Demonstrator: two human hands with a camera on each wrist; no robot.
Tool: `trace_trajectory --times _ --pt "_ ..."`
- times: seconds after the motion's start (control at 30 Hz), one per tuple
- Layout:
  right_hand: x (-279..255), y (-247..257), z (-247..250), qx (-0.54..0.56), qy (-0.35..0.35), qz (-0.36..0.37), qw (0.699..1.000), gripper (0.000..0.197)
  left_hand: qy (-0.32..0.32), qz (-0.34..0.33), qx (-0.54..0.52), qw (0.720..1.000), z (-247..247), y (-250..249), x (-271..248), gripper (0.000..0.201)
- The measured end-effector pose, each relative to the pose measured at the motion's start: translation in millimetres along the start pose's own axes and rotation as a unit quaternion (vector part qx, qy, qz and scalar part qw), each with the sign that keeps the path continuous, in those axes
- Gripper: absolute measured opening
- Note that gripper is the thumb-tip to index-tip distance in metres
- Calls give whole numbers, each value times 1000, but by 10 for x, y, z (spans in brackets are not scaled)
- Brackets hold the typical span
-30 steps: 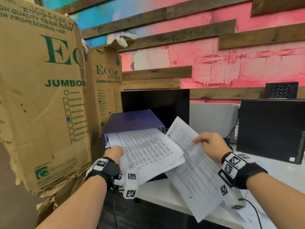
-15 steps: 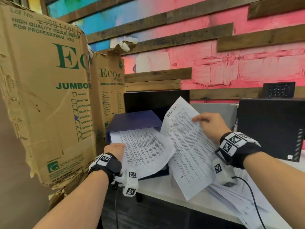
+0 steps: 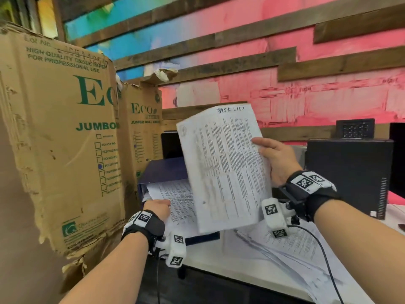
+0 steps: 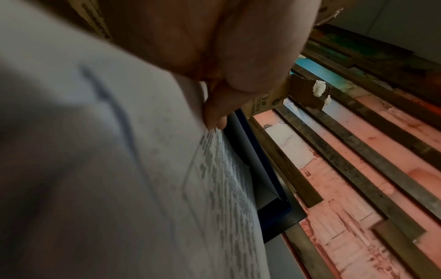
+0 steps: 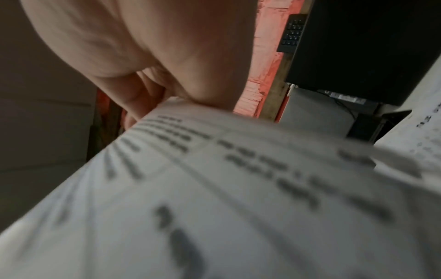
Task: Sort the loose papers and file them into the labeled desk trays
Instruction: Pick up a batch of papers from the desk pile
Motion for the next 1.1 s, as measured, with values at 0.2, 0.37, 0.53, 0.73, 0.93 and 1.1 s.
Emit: trace_trajectory --times 0.2,0.37,0.53,0.73,0.93,1.1 --pt "8 -684 -33 -196 24 -126 972 34 -67 -14 126 990 23 -131 -57 39" --pt "-127 -1063 -228 -359 138 -196 902 31 32 26 -170 985 100 35 71 52" --pt "-102 -1196 -434 -361 138 -203 900 30 78 51 -228 969 167 88 -43 28" --pt "14 -1335 -619 -309 130 -199 921 31 -21 -10 -40 999 333 262 131 28" --pt "-25 -1581 -378 -238 239 -308 889 54 -77 -5 14 997 380 287 281 30" --pt "47 -1714 -343 -316 256 -232 884 71 -64 24 -30 997 327 272 357 39"
Point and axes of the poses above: each hand's wrist, its own x-axis towards the middle knuckle, its own z-axis out of the back of the hand, y = z × x, the point moved 2 cm from there along x, towards the middle knuckle, and after that the axes turned 5 degrees about y, right-handed, at the moved point
